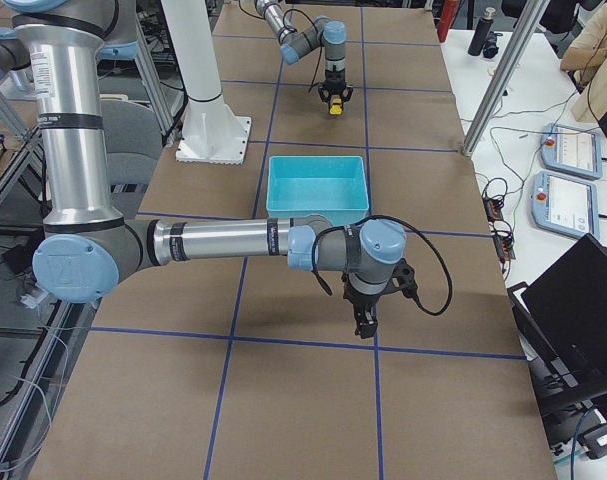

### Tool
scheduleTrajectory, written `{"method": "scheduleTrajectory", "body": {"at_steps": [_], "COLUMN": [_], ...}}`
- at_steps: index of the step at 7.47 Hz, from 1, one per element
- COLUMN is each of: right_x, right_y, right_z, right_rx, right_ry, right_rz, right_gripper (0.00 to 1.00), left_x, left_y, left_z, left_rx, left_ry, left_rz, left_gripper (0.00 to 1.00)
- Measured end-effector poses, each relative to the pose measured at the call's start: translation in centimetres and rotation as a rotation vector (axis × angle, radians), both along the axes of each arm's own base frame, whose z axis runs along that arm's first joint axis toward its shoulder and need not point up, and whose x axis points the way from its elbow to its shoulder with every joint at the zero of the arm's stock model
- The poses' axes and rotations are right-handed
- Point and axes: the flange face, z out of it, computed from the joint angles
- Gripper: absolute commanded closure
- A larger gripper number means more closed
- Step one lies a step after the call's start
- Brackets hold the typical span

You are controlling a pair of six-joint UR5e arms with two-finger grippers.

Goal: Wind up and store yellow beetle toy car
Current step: 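Drag the pressed car backward along the table with the left gripper, then keep pulling the car back toward the robot with the left gripper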

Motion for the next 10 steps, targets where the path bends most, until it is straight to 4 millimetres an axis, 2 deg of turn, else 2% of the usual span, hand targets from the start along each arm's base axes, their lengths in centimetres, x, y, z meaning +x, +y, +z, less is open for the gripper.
{"method": "scheduleTrajectory", "body": {"at_steps": [3, 10], "right_x": [0.0, 0.0], "right_y": [0.01, -0.03], "right_z": [0.09, 0.21], "right_rx": [-0.003, -0.003], "right_ry": [0.0, 0.0], "right_rz": [0.0, 0.0], "right_gripper": [0.0, 0.0], "left_x": [0.84, 0.09], "left_y": [-0.13, -0.18], "left_z": [0.23, 0.4], "left_rx": [-0.018, -0.007], "left_ry": [0.027, 0.067], "left_rz": [-0.017, -0.007], "left_gripper": [1.0, 1.0]}}
